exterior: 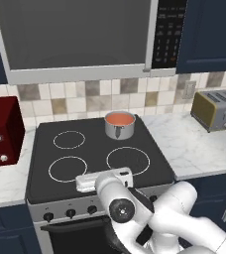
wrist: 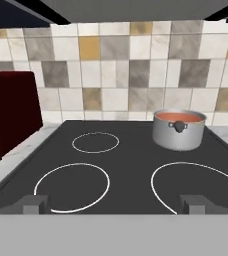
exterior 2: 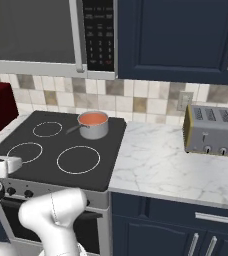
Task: Wait until the marinara sauce is simmered to a deep red color and then turn off the stove.
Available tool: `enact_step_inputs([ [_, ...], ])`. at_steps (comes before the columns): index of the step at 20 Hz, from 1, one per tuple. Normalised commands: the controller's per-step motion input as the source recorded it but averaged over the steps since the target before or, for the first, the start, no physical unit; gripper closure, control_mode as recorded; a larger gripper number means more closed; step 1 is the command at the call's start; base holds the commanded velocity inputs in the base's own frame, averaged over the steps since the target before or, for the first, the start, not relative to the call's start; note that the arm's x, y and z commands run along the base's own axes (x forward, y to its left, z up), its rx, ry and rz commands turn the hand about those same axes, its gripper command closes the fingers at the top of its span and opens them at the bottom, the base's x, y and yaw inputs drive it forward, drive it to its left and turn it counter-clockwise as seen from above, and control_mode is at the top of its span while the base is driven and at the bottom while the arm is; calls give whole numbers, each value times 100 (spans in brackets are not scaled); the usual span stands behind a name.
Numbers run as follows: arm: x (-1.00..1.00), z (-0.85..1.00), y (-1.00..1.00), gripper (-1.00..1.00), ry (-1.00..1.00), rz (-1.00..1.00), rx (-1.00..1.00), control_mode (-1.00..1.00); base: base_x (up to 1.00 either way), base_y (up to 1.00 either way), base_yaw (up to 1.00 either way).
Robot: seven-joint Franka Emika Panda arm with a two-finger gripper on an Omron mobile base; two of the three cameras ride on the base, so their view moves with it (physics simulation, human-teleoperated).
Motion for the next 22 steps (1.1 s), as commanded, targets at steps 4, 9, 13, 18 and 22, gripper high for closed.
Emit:
enact_step_inputs([
  [4,-10,-36,0,-100,-3,0,0,-100,0,0,0],
  [9,-8,-33,0,-100,-3,0,0,-100,0,0,0],
  [13,-9,-33,0,-100,-1,0,0,-100,0,0,0],
  [18,-7,-28,0,-100,0,0,0,-100,0,0,0],
  [22,-4,-30,0,-100,0,0,0,-100,0,0,0],
])
